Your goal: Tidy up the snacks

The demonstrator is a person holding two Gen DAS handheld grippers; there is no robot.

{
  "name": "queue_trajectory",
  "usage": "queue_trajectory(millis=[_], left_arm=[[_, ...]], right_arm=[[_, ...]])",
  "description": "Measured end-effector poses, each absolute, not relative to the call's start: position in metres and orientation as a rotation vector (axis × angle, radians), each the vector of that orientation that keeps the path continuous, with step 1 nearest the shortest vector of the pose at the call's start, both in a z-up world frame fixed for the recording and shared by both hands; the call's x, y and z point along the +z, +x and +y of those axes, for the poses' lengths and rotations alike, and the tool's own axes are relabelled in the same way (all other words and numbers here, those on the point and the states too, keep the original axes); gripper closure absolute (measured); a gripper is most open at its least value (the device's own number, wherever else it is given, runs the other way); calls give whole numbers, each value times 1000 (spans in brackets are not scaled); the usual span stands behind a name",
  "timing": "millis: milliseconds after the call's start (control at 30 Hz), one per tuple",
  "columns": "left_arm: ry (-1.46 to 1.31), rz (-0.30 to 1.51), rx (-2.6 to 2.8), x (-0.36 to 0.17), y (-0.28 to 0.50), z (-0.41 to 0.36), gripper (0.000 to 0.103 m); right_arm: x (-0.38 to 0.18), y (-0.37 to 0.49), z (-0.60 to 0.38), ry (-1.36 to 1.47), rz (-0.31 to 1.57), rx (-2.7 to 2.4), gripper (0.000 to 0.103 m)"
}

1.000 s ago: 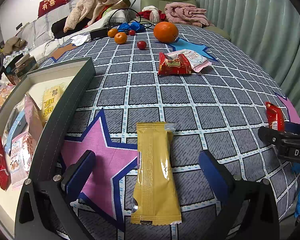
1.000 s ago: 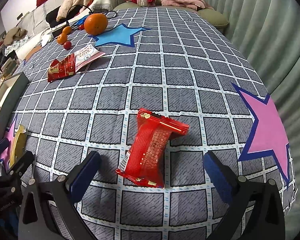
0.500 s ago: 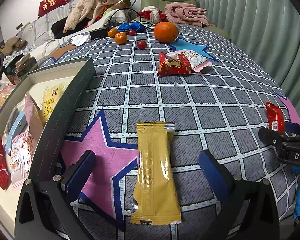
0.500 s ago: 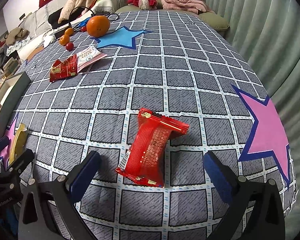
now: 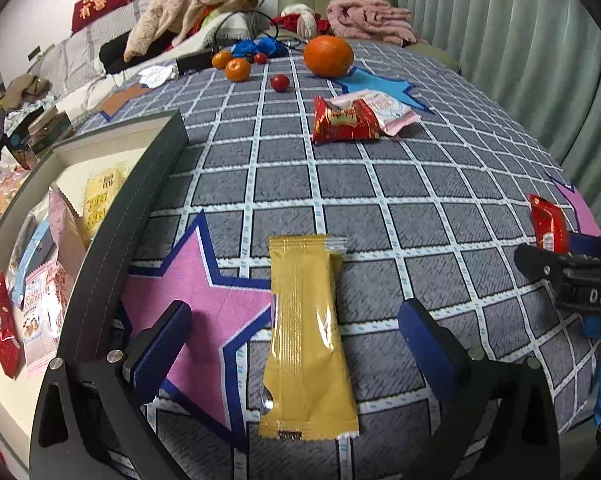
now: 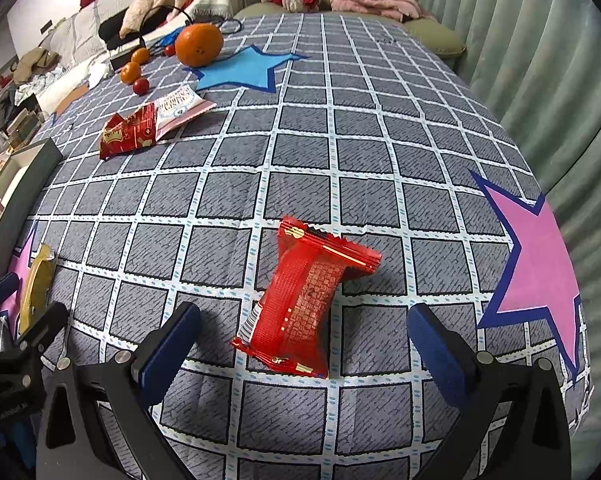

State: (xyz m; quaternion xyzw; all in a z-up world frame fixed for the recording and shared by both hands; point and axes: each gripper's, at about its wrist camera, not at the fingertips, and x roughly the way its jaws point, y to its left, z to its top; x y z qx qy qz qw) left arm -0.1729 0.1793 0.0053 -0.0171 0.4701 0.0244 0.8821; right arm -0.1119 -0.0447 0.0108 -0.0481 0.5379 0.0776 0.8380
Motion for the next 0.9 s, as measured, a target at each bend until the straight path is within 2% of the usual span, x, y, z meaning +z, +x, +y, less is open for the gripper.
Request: queue_trajectory(millis=[67, 133, 167, 200, 233, 267, 300, 333, 500, 900], left_arm=[[-33, 1018, 44, 6, -173, 178, 1], [-35, 1038, 39, 7, -173, 177, 8], [-32, 1040, 36, 9, -174, 175, 11], [-30, 1038, 29, 11, -176, 174, 22], [-24, 1033, 18, 14, -178, 172, 39], [-20, 1032, 5, 15, -179, 170, 48], [-16, 1035, -9, 17, -180, 168, 68], [-17, 1043, -15, 18, -181, 167, 78], [-85, 1065, -43, 22, -188, 173, 78], [-122, 957, -50, 71, -205, 192, 78]], right_arm=[[11, -106, -44, -89, 1161, 182, 0], [13, -103, -45, -59, 1168, 203, 1], [15, -104, -45, -61, 1161, 206, 8], [17, -105, -44, -77, 1151, 206, 25], [19, -107, -42, -96, 1141, 213, 34], [21, -109, -42, -101, 1134, 225, 53], [22, -111, -44, -86, 1134, 241, 68], [23, -112, -47, -51, 1139, 262, 70], [25, -125, -61, 88, 1151, 339, 70], [49, -137, -44, 109, 1114, 411, 70]])
